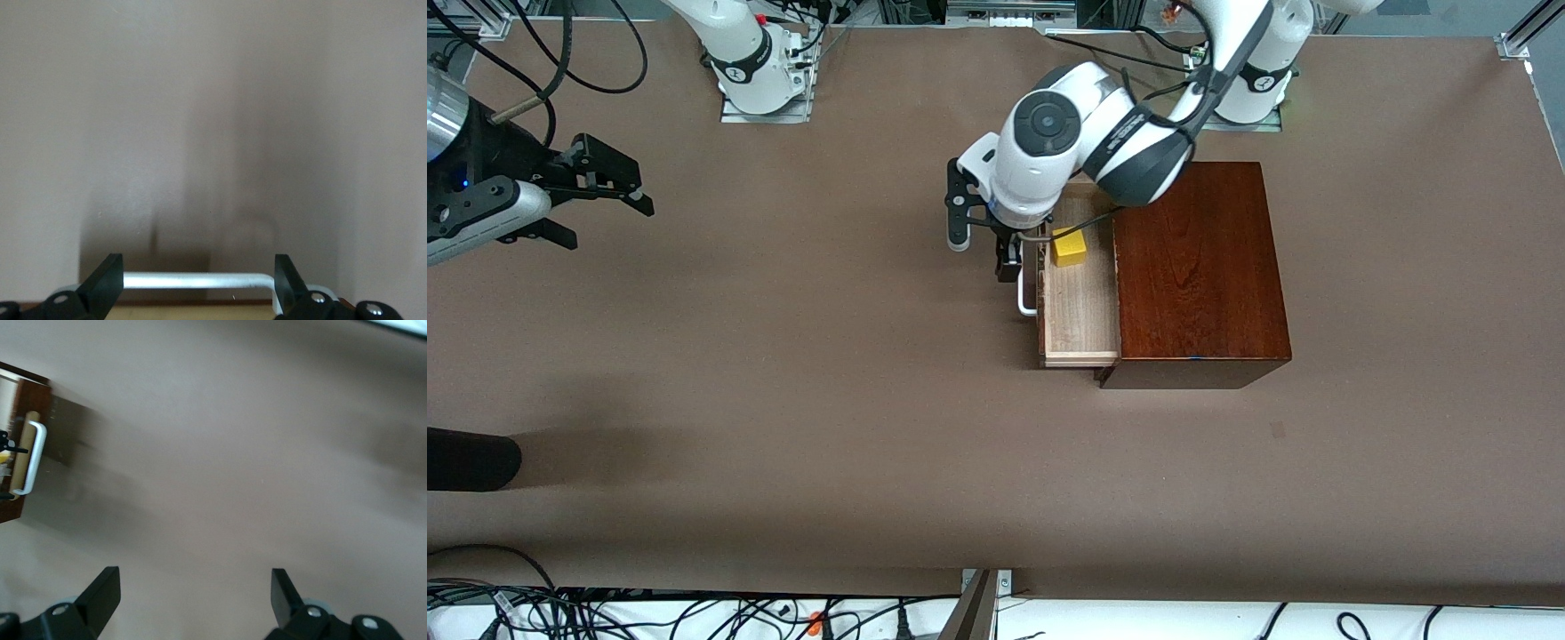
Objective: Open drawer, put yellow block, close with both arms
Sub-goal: 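Push the drawer front with the left gripper into the box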
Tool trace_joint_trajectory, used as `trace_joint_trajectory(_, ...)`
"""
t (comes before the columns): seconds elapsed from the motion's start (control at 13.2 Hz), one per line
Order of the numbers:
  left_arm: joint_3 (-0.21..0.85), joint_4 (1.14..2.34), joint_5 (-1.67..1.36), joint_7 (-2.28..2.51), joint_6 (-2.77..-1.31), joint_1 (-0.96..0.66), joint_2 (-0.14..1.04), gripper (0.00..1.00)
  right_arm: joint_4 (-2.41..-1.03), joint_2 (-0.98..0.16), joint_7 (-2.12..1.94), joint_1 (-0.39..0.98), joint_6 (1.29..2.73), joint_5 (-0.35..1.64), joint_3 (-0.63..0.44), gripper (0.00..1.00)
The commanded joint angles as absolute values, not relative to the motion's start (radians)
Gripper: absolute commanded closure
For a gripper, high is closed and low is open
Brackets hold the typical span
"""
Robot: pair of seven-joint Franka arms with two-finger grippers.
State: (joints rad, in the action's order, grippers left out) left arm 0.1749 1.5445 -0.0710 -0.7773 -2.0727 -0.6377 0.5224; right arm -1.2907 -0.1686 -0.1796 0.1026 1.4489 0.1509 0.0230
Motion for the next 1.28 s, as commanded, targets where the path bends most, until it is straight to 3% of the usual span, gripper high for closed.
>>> trace_joint_trajectory(0.0,0.164,1.494,0.014,-0.792,-2.068,-0.681,0.606,0.0,-1.472,-0.071,-0.141,0.104,1.518,0.098,0.017,0.0)
trace_joint_trajectory(0.45,0.152,1.506,0.032,-0.879,-2.039,-0.666,0.627,0.0,-1.552,-0.077,-0.035,0.106,1.606,0.049,0.017,0.0)
trace_joint_trajectory(0.98,0.15,1.505,0.123,-0.917,-1.862,-0.6,0.617,0.0,-1.511,-0.103,-0.005,0.1,1.597,0.054,0.015,0.0)
trace_joint_trajectory(1.21,0.15,1.511,0.123,-0.934,-1.856,-0.558,0.617,0.0,-1.49,-0.107,-0.005,0.097,1.608,0.055,0.011,0.0)
